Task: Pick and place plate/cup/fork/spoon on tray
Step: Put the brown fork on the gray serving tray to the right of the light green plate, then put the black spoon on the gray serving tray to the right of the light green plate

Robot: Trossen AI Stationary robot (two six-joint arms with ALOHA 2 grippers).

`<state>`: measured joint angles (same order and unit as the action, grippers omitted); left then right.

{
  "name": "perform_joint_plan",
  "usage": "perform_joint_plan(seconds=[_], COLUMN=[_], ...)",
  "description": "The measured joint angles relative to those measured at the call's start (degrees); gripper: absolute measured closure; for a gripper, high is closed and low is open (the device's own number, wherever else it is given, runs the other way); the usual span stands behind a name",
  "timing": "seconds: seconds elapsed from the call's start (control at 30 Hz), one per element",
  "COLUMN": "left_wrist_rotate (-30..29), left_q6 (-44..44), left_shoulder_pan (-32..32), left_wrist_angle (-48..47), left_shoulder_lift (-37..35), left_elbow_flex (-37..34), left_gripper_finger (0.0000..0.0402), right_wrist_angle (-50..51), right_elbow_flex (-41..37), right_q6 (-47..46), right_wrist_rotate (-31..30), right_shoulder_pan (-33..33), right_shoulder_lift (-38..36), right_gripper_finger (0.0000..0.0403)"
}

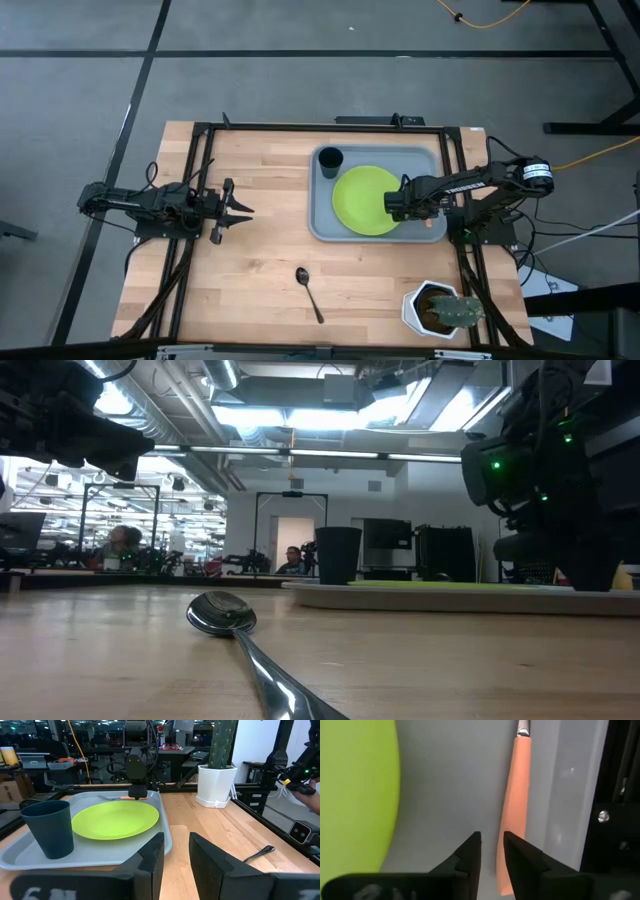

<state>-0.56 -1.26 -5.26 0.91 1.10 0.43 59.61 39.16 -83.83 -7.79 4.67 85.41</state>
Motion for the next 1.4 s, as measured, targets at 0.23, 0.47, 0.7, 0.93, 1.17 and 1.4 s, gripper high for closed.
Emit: perform_joint_plan(seconds=[0.23,0.47,0.7,0.93,1.17,1.4], left_wrist_rotate=[0.00,0.00,0.00,-0.01,-0.02,0.00], left_q6=[0.00,0.00,0.00,0.00,0.00,0.00], left_shoulder_pan=[0.00,-0.02,-0.02,-0.02,0.00,0.00], left_wrist_angle=[0.00,0.00,0.00,0.00,0.00,0.00], left_shoulder_lift=[0.02,0.01,0.00,0.00,0.00,0.02], left_elbow_flex=[0.00,0.00,0.00,0.00,0.00,0.02], left_gripper_finger=[0.0319,0.0319,0.0319,0.0319,0.0319,0.0319], right_wrist_angle=[-0.05,6.54,8.93,-4.58,-24.40,-41.80], right_elbow_flex=[0.15,6.13,16.92,23.16,23.26,23.26], right_q6=[0.00,0.05,0.11,3.81,7.88,6.02], right_wrist_rotate=[-0.02,-4.45,-18.19,-26.67,-27.42,-27.02], right_shoulder_pan=[0.00,-0.44,-4.68,-11.14,-16.12,-20.36], right_shoulder_lift=[0.00,-0.02,-0.07,-0.11,1.49,10.49], right_gripper_finger=[0.0315,0.0315,0.0315,0.0315,0.0315,0.0315])
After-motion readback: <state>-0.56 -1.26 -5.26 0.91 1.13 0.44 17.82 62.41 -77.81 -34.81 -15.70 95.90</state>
